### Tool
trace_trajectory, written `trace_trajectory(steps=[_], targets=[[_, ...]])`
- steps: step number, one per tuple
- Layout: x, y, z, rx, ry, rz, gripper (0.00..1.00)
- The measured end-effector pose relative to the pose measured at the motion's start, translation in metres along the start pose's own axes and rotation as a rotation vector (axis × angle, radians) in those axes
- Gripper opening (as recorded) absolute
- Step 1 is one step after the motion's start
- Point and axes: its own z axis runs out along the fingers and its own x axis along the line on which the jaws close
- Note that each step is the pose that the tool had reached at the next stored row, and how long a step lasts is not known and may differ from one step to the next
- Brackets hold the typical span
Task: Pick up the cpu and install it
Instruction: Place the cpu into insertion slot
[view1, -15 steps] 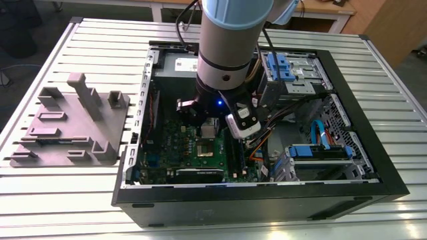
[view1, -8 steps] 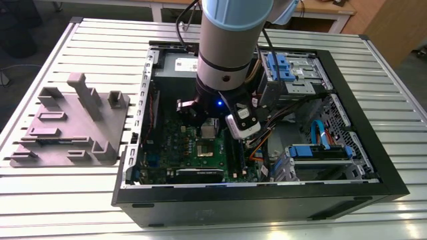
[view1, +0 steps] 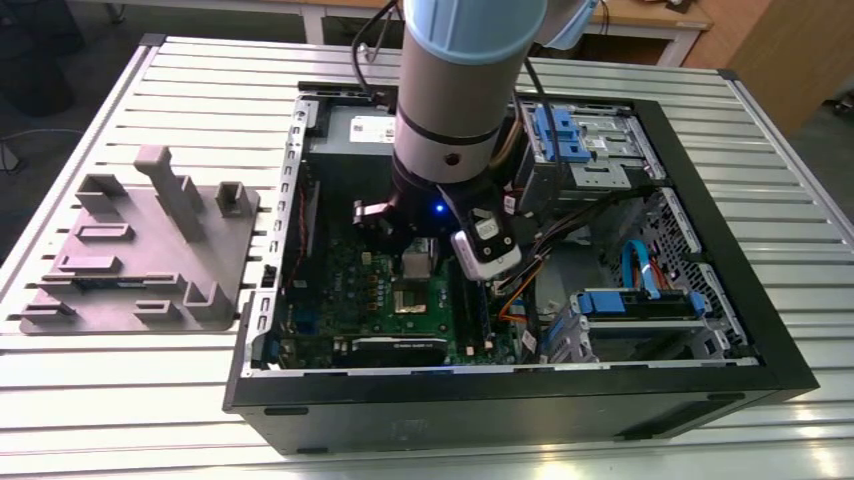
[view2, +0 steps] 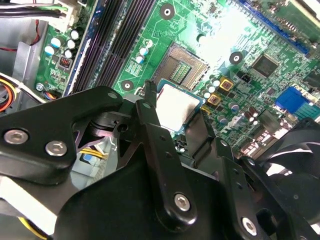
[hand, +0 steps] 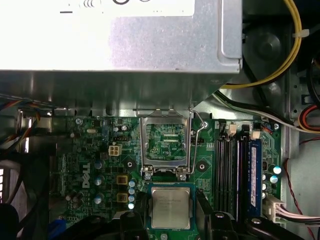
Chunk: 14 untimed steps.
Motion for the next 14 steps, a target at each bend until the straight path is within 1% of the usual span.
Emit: trace_trajectory(steps=[5, 7, 9, 14], targets=[[0.0005, -0.0056, 0.0012, -0.0009, 0.0000, 0.000, 0.47], [0.0006, -0.0060, 0.0016, -0.0010, 0.0000, 0.000, 0.47], [0.0004, -0.0062, 0.0048, -0.0009, 0.0000, 0.000, 0.47], [0.0004, -0.0062, 0.0050, -0.0009, 0.0000, 0.000, 0.47]])
